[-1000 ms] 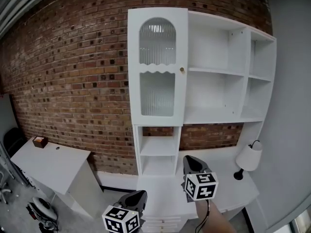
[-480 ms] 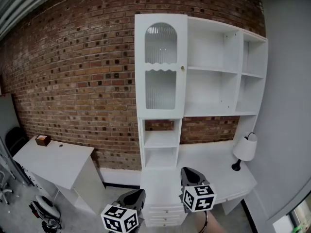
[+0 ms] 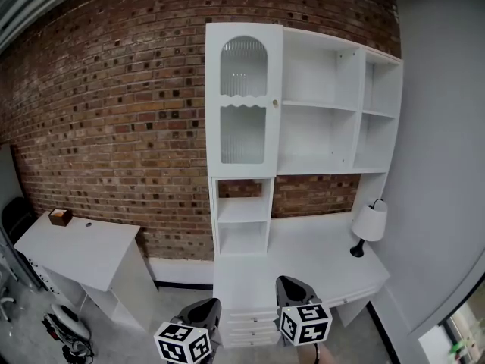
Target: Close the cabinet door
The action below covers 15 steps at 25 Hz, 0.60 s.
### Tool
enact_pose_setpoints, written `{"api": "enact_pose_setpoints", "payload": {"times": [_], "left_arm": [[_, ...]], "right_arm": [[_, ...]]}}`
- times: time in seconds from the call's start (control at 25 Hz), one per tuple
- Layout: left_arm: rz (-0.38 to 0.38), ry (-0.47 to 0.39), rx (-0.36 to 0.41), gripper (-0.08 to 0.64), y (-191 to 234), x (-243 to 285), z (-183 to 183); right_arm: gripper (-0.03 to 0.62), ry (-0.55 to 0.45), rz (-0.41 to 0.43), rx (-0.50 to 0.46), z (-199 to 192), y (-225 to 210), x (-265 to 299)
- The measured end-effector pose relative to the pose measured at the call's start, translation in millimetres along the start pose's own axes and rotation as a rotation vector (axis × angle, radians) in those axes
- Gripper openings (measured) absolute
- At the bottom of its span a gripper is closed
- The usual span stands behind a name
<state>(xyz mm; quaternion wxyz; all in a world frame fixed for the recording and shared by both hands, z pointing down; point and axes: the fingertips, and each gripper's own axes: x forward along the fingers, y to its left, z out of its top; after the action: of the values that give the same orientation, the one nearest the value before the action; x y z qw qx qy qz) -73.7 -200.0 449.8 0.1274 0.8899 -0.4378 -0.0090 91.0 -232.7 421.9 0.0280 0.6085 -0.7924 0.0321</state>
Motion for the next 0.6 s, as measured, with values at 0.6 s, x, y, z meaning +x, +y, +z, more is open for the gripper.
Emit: {"api": "enact_pose_setpoints", "payload": {"times": [0.6], "left_arm": [[0.022, -0.009, -0.005, 0.007, -26, -6, 0]], "right_arm": [[0.026, 0.025, 0.018, 0.005, -21, -3, -47]]}}
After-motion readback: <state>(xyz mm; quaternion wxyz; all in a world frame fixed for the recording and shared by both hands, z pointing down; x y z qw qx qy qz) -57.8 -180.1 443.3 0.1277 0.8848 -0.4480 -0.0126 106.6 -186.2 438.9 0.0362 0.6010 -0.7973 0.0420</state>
